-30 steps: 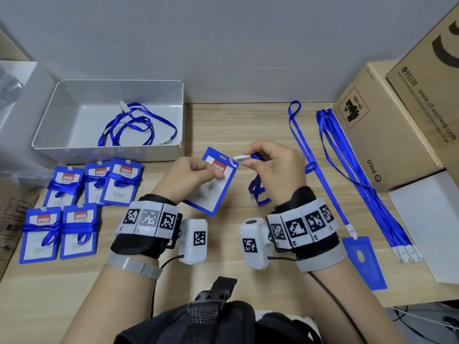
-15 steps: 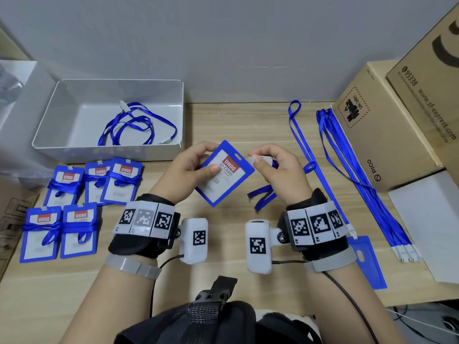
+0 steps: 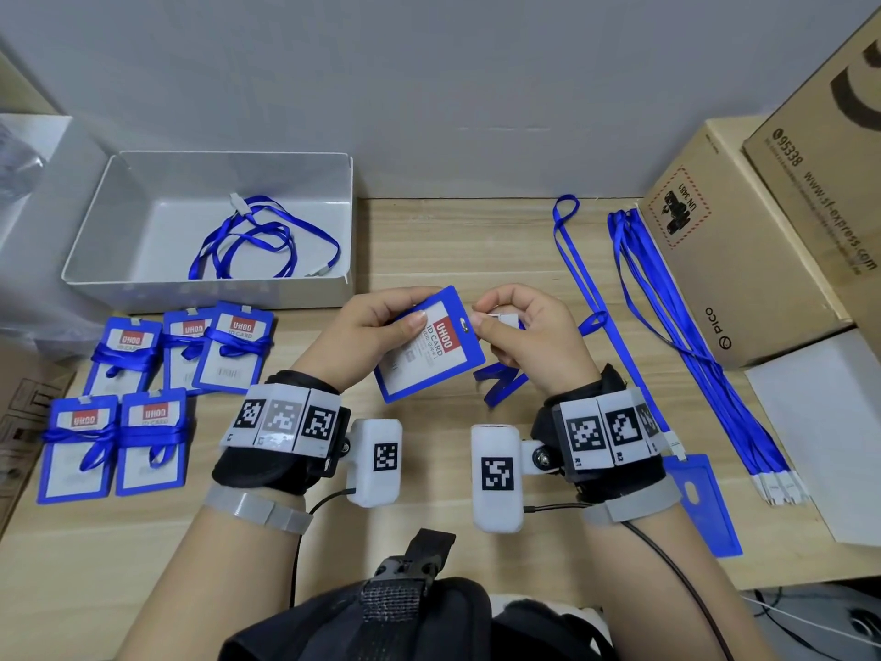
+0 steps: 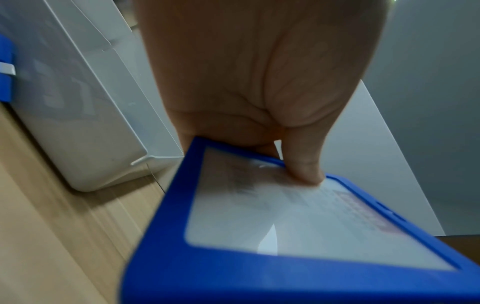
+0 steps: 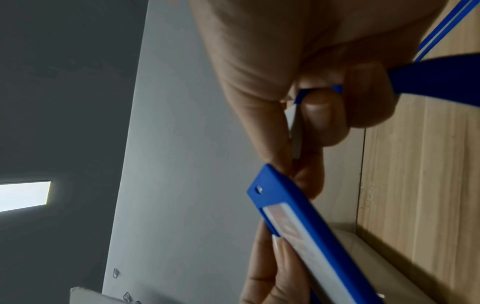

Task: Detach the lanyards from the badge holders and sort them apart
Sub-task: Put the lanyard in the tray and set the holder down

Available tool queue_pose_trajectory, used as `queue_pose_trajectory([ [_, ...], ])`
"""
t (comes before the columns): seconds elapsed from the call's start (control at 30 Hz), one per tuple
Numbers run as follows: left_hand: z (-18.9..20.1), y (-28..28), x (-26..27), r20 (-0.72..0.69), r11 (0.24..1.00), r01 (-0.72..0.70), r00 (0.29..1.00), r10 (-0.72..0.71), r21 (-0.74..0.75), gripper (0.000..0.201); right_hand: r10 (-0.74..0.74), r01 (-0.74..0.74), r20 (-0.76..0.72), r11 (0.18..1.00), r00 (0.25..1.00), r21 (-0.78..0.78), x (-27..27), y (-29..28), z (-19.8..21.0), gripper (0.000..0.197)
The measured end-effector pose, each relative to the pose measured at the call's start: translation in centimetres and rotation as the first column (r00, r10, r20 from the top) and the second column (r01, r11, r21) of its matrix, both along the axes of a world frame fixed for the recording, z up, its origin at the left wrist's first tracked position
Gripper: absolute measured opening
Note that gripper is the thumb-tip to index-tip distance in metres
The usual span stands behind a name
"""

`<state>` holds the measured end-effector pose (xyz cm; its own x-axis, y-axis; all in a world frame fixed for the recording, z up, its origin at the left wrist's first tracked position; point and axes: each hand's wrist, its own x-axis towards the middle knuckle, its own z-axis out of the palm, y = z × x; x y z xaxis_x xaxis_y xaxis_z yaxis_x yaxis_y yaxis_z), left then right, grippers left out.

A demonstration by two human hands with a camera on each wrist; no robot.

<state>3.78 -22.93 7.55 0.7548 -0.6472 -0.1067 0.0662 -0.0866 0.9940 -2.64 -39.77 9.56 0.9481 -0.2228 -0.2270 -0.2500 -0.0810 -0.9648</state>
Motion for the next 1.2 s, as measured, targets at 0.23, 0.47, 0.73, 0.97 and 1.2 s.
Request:
queue_pose_trajectory([
  [0.23, -0.4, 0.4, 0.2, -0.025, 0.999, -0.014, 1.000, 0.015, 0.033, 0.031, 0.063, -0.063, 0.018, 0.998, 0.998, -0.009, -0.3, -0.2, 0.1, 0.015],
  [0.47, -0.4, 0.1, 0.1, -0.036, 0.997, -0.003, 0.999, 0.006, 0.080, 0.035, 0.122, -0.125, 0.049, 0.990, 0.991, 0.067, -0.1, -0.1, 0.0, 0.018],
  [0.73, 0.1, -0.2, -0.1, -0.035, 0.992, 0.037, 0.999, -0.033, 0.125, 0.037, 0.136, -0.138, 0.026, 0.987, 0.990, 0.084, -0.1, 0.1, -0.1, 0.007],
  [0.97, 0.3, -0.2, -0.1, 0.000, 0.985, 0.026, 1.000, -0.026, 0.173, 0.034, 0.100, -0.098, 0.037, 0.994, 0.994, -0.049, -0.3, 0.7, -0.1, 0.028],
  [1.2, 0.2, 0.3, 0.3, 0.057, 0.976, 0.004, 0.998, -0.017, 0.217, 0.033, 0.080, -0.076, 0.018, 0.986, 0.997, -0.151, -0.6, 0.4, -0.1, 0.024],
])
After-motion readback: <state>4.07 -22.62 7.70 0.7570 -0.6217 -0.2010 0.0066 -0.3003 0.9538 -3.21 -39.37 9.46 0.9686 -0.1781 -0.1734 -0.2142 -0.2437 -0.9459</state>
